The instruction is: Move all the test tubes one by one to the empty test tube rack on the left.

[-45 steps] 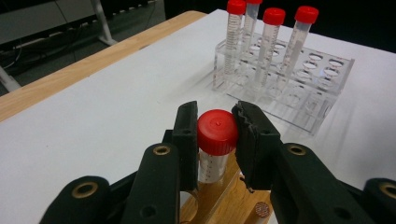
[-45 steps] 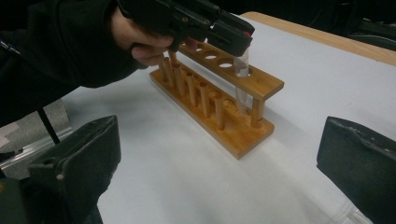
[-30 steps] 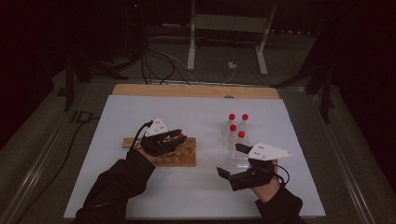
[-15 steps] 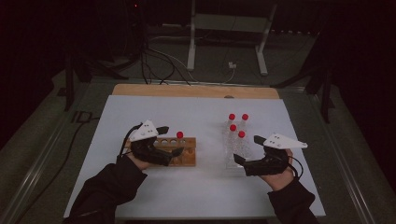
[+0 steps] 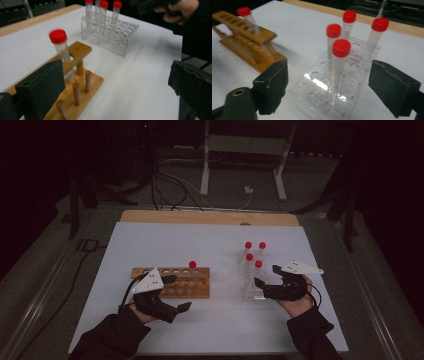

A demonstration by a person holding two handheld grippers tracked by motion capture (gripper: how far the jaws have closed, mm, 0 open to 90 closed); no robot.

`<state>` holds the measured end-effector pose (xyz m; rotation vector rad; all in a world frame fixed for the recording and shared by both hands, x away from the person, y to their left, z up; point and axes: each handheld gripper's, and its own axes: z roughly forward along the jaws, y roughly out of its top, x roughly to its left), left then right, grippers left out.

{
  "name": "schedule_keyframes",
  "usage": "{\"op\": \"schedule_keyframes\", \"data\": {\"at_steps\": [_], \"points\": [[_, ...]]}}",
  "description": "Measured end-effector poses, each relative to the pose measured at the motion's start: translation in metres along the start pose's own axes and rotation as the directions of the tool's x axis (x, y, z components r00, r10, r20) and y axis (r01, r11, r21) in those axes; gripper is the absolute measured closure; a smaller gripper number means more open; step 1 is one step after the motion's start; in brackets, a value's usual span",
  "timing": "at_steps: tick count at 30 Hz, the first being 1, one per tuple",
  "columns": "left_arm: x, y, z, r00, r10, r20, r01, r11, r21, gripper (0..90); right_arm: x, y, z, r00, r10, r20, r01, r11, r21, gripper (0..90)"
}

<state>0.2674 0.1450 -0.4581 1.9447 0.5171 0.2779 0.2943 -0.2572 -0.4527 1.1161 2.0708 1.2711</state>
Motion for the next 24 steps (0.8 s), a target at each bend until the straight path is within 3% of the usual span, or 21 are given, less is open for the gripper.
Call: {"op": "schedule_keyframes", "data": {"at_steps": [16,24], "points": [[-0.006,-0.006,-0.001,0.9999,0.011,0.013,-0.011,0.9999,0.011,1.4,-0.015,-0.004,0.036,0.9998,-0.018,0.002,0.018,0.997,0.079,55.4],[-0.006,-0.008,0.002,0.9997,0.008,0.023,-0.009,0.9998,0.02,1.4,-0.014,-0.003,0.044,0.9991,-0.034,0.023,0.032,0.994,0.106,66.7]]}}
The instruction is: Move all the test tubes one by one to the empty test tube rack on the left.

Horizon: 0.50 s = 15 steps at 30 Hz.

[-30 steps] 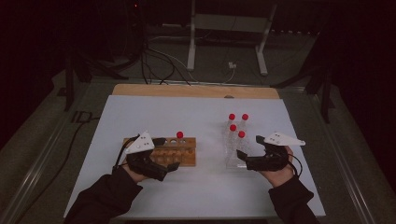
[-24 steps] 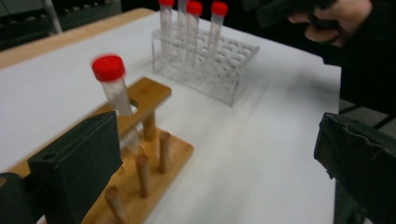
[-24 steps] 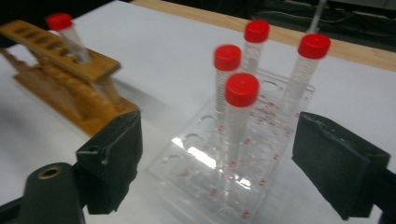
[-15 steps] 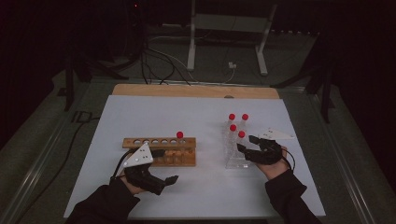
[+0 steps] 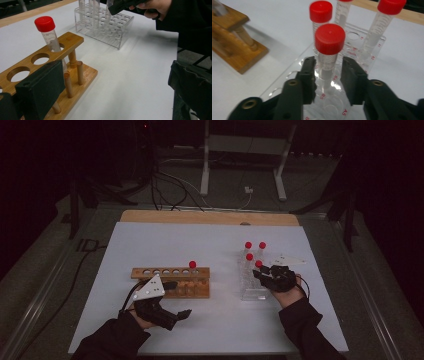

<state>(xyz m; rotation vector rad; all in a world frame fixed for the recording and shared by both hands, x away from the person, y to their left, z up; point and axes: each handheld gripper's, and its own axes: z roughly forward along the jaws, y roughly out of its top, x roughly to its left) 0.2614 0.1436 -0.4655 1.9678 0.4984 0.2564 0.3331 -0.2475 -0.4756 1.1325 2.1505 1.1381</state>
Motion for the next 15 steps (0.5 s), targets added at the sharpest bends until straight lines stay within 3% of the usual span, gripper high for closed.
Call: {"op": "schedule_keyframes", "data": {"at_steps": [5,15], "points": [[0.0002,-0.0005,0.001,1.0,-0.001,-0.002,0.001,1.0,0.001,1.4,0.0001,0.0009,0.002,0.9999,-0.009,-0.009,0.009,1.0,-0.003,73.4],[0.0009,-0.0007,0.0009,1.0,-0.007,0.002,0.007,1.0,0.002,1.4,0.0051,0.0049,-0.0028,0.9991,-0.042,0.008,0.042,0.999,-0.018,74.7]]}}
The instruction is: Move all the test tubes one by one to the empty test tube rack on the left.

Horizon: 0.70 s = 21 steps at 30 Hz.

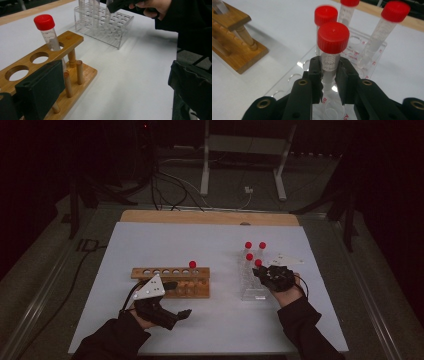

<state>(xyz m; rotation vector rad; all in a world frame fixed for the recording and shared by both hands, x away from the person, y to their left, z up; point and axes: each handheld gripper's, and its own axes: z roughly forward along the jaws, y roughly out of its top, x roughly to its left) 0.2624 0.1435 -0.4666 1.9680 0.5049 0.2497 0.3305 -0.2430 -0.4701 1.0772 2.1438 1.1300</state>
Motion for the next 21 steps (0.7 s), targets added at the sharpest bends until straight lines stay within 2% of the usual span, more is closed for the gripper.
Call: {"op": "schedule_keyframes", "data": {"at_steps": [13,21], "points": [[0.0,0.001,0.0,0.9999,0.002,0.012,-0.002,1.0,0.007,1.4,0.005,0.02,-0.033,0.9991,-0.037,0.023,0.039,0.996,-0.074,74.8],[-0.002,0.004,-0.001,0.9998,0.006,0.021,-0.006,1.0,0.003,1.4,0.014,0.031,-0.052,0.9983,-0.057,0.009,0.058,0.992,-0.115,74.8]]}}
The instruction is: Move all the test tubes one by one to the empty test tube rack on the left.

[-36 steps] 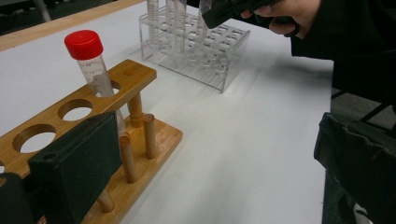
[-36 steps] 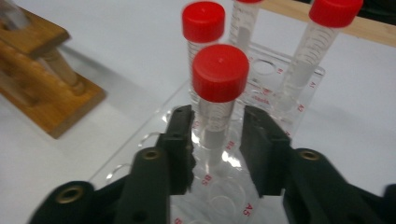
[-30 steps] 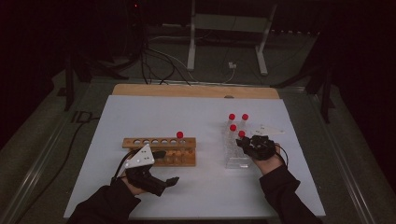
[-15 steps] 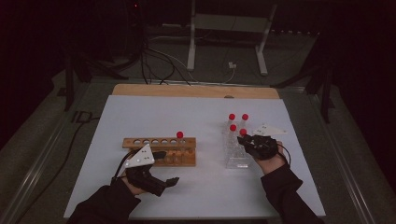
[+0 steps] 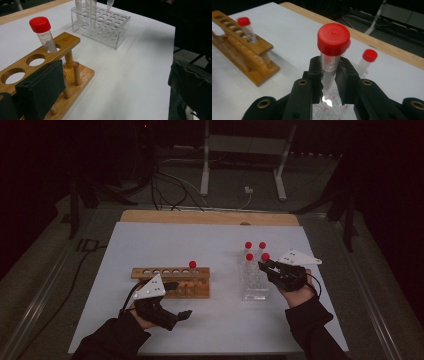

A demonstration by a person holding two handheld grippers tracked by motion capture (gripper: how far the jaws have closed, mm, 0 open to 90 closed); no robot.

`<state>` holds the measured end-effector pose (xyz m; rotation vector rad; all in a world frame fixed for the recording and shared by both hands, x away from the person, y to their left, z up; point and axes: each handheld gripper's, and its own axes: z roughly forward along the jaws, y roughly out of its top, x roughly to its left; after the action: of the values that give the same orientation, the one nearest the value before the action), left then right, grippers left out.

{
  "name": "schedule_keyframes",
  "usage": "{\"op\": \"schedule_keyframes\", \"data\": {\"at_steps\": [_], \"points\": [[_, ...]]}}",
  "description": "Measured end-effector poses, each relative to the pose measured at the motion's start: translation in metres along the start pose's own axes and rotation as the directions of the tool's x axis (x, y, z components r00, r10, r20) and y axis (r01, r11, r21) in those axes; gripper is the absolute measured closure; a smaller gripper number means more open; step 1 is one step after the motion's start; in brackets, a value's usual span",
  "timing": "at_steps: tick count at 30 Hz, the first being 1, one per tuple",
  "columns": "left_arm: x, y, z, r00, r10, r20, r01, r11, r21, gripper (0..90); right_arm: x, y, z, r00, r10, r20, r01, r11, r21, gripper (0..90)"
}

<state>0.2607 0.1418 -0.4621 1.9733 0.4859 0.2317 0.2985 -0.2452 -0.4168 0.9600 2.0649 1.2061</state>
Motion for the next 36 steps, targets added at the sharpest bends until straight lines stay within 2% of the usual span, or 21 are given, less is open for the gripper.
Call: {"op": "schedule_keyframes", "data": {"at_steps": [7,14,20,28,36], "points": [[-0.002,0.002,0.0,1.0,0.006,0.004,-0.006,1.0,-0.002,1.4,0.02,0.007,-0.003,0.9967,-0.035,-0.073,0.034,0.999,-0.009,74.8],[-0.004,0.005,-0.001,0.9997,0.01,0.02,-0.01,0.9999,-0.002,1.4,0.044,0.008,0.003,0.9832,-0.062,-0.172,0.063,0.998,-0.003,74.8],[-0.006,0.008,-0.001,0.9995,0.013,0.029,-0.013,0.9999,-0.005,1.4,0.068,0.003,0.014,0.9643,-0.09,-0.249,0.099,0.995,0.022,74.8],[-0.011,0.012,-0.001,0.999,0.016,0.041,-0.016,0.9997,-0.021,1.4,0.099,-0.005,0.029,0.9281,-0.128,-0.349,0.156,0.986,0.053,74.7],[-0.018,0.016,0.003,0.9985,0.035,0.043,-0.033,0.9989,-0.032,3.8,0.121,-0.01,0.037,0.9009,-0.148,-0.408,0.195,0.978,0.077,74.8]]}}
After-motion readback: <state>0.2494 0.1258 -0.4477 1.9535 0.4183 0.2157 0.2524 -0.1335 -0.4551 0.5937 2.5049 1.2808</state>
